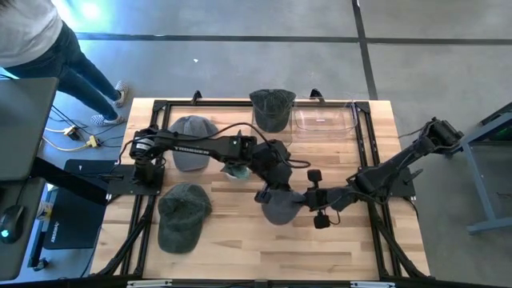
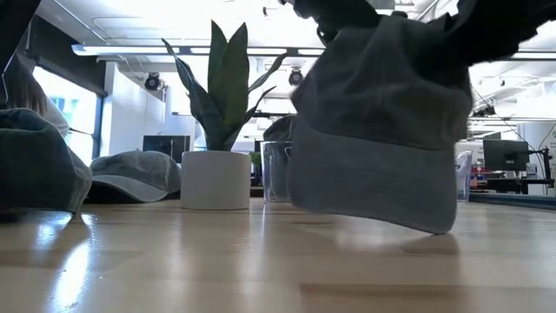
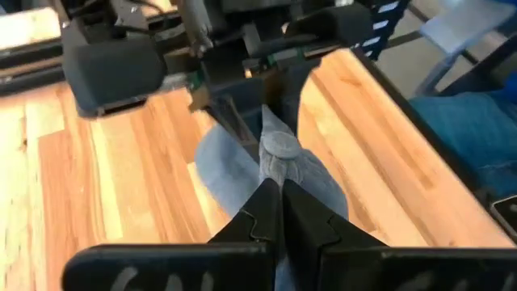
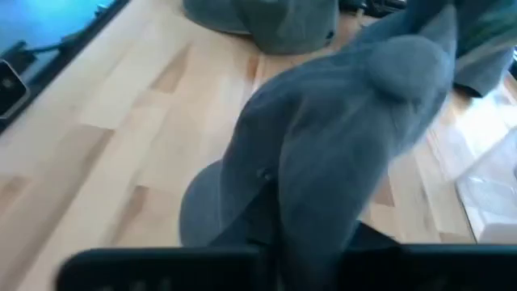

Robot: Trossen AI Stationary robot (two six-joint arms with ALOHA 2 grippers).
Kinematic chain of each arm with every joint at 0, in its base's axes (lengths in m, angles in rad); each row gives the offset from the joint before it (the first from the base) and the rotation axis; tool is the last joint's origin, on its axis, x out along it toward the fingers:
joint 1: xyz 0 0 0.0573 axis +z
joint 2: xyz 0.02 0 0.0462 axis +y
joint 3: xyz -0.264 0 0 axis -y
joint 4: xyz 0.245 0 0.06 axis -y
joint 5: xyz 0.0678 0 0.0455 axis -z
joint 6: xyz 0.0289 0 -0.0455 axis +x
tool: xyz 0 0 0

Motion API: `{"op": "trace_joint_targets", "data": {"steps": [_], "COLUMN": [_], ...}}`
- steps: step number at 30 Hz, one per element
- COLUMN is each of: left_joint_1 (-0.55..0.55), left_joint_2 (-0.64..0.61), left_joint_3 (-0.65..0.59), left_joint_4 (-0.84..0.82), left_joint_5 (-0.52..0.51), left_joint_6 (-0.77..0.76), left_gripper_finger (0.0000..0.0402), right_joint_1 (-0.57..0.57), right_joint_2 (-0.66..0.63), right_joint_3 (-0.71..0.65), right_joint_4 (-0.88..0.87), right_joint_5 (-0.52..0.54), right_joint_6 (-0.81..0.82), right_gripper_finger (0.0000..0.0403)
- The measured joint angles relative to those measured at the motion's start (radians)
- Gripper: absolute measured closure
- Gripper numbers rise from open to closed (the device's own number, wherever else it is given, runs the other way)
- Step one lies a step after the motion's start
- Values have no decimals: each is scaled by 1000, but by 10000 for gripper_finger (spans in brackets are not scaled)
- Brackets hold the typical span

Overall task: Pick & Place hat
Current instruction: Put the bottom gray cap into the right transparent bin

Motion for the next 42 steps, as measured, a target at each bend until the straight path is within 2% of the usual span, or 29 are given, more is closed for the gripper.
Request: {"op": "trace_joint_targets", "data": {"steps": [3,7,12,14,17,19,21,23,25,27,33,38,42], "left_joint_1": [0,0,-1,-1,0,0,0,-1,-4,-10,-37,-47,-48], "left_joint_2": [0,0,44,53,96,114,134,156,162,166,163,153,143], "left_joint_3": [0,0,3,-5,9,-1,-5,6,1,-1,1,0,2], "left_joint_4": [-11,-14,26,-6,81,41,33,72,34,24,10,-47,-9], "left_joint_5": [27,151,173,166,147,130,174,243,318,352,336,389,408], "left_joint_6": [30,91,64,36,-30,-76,-81,-76,-72,-75,-132,-128,-112], "left_gripper_finger": [391,353,248,201,140,111,96,92,96,109,171,227,266], "right_joint_1": [-1,2,2,2,2,2,3,3,4,4,38,93,143], "right_joint_2": [-1,-2,-2,-2,-2,-2,-2,-2,-2,-2,-12,-82,-126], "right_joint_3": [-2,6,6,6,6,6,6,6,6,6,6,6,-3], "right_joint_4": [5,14,19,18,21,21,19,13,8,0,-31,-85,-95], "right_joint_5": [7,2,4,5,14,20,27,26,28,28,30,51,26], "right_joint_6": [2,-31,-56,-59,-61,-61,-60,-60,-59,-56,-49,3,13], "right_gripper_finger": [386,395,394,398,397,395,398,399,397,396,397,399,396]}}
